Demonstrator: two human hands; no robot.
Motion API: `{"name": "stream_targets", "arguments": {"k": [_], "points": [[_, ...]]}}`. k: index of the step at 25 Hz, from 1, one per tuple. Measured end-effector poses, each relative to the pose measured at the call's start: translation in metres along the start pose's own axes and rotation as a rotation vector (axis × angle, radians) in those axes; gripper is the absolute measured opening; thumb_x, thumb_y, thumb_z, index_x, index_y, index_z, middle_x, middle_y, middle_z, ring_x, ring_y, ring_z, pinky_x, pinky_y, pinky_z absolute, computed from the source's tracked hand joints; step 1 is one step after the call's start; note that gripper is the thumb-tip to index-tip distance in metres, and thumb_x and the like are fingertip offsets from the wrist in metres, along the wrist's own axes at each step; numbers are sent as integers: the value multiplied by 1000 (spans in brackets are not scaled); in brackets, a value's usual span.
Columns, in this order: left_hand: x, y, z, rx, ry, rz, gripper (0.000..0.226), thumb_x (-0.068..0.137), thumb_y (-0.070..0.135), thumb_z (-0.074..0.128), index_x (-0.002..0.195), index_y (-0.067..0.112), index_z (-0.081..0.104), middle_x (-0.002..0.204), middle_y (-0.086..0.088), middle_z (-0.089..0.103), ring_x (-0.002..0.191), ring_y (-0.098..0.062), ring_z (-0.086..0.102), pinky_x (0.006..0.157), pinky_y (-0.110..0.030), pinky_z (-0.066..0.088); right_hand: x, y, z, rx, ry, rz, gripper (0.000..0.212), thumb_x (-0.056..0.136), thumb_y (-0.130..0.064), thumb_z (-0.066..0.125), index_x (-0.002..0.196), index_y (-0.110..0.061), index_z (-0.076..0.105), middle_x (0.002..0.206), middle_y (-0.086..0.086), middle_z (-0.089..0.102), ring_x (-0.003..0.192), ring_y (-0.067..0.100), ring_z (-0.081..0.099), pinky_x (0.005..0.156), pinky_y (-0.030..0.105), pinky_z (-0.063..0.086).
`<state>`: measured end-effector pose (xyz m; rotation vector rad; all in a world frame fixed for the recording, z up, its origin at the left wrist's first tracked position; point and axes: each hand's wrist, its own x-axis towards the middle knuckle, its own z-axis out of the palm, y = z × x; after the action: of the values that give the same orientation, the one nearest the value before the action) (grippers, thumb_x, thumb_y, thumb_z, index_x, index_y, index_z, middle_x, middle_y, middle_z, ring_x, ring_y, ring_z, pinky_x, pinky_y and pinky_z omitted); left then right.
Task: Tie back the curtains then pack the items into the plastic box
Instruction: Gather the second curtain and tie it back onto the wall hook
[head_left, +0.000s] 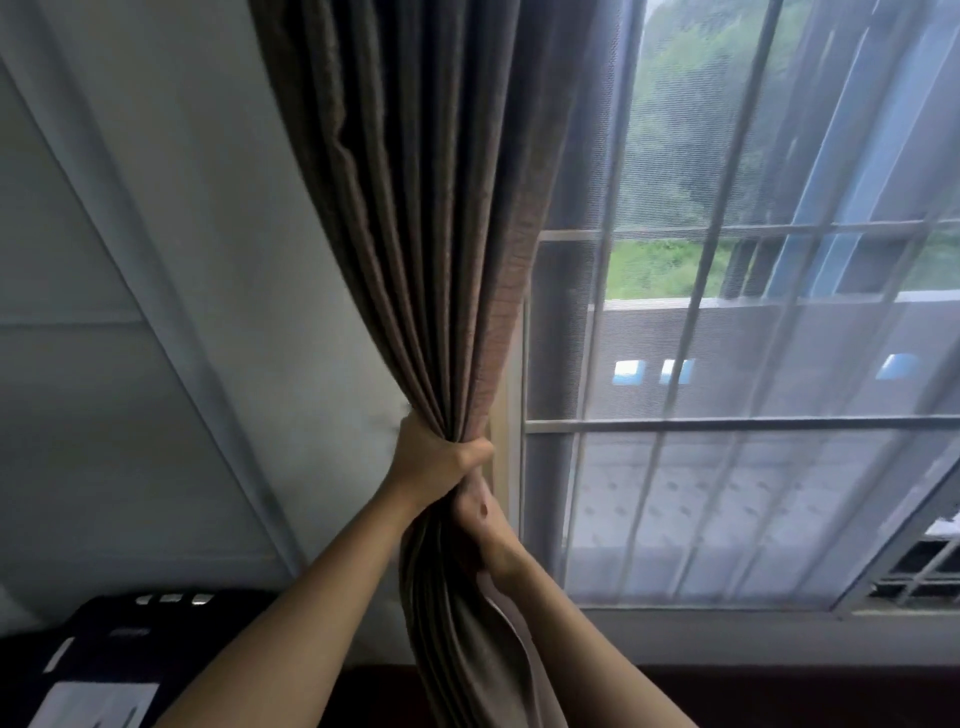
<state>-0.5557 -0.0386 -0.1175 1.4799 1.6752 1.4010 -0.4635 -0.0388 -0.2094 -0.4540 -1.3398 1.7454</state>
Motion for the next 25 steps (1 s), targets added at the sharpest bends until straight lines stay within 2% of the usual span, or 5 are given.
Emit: {"name": "stream_targets", "arguments": {"k": [5,10,14,19,25], "points": [[3,-5,-49,-18,44,23,23,59,8,73,80,1,65,76,1,68,69,0,63,58,-8,49,33,19,-27,-232,288,267,58,91,-65,30,127,-22,47,129,8,58,117,17,53,86,21,40],[8,-10,-78,12,85,48,21,61,5,75,69,15,57,68,11,58,66,-3,58,54,-7,44,69,54,-42,-718,196,428,25,90,-53,47,98,-33,60,133,12,49,122,24,49,103,41,43],[15,-16,-99,90,110,64,28,53,15,68,64,-3,50,64,0,49,57,-7,51,51,-20,44,94,56,-40,-954,96,459,40,94,-48,47,124,-24,58,154,7,19,145,27,9,115,41,19],[19,-18,-121,119,151,80,25,53,11,67,56,3,43,59,4,44,53,-8,45,50,-23,40,121,71,-48,-1106,44,485,50,85,-48,58,128,-23,55,146,9,34,134,29,33,111,40,33],[18,-19,-120,92,144,65,27,52,8,65,61,-6,44,57,4,45,52,-7,46,49,-20,40,101,80,-42,-832,284,279,39,78,-30,72,102,-13,46,91,5,58,86,25,62,72,43,56]]}}
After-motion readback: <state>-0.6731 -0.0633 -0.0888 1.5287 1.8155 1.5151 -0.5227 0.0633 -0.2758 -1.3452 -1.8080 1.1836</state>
